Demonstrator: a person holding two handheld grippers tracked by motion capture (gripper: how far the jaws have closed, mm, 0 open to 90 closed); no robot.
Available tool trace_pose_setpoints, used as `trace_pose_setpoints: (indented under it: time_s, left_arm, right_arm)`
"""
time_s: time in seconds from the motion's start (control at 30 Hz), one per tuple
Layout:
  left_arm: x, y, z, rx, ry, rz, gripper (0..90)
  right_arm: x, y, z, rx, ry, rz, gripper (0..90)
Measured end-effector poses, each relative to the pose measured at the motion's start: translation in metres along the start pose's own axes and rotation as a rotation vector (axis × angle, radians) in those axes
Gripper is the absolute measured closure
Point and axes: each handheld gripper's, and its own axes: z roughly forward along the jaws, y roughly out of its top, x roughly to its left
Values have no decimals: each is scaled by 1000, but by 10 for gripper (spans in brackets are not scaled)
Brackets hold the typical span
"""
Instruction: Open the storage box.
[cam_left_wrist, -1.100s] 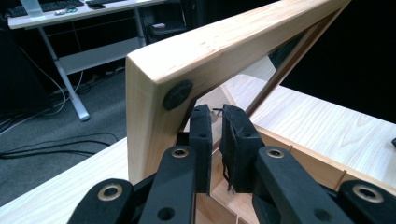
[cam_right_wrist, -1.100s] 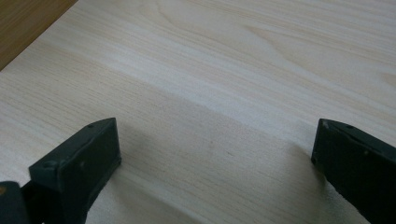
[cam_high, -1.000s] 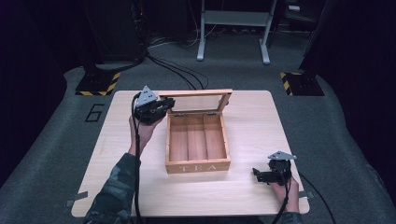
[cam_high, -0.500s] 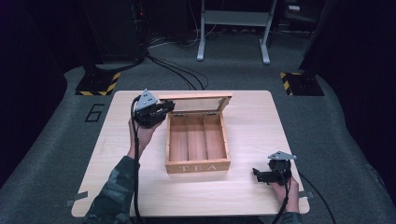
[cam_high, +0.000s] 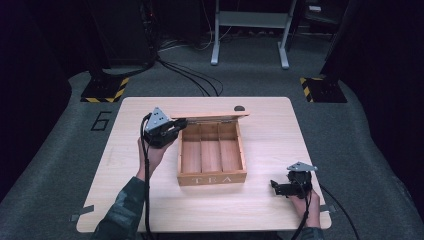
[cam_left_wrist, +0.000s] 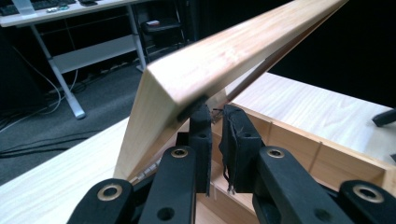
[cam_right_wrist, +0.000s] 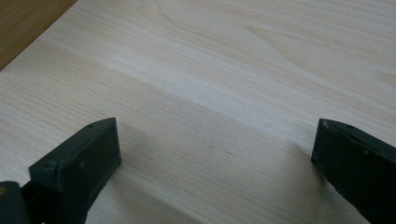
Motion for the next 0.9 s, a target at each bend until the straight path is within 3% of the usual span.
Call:
trace_pose_setpoints:
  time_s: [0.67, 0.9]
  left_arm:
    - [-27, -39, -12, 16, -31, -2, 817]
    - [-34, -59, -15, 21, -44, -32, 813]
  right_arm:
    - [0, 0, 0, 0, 0, 0, 7]
    - [0, 0, 0, 3, 0, -1, 7]
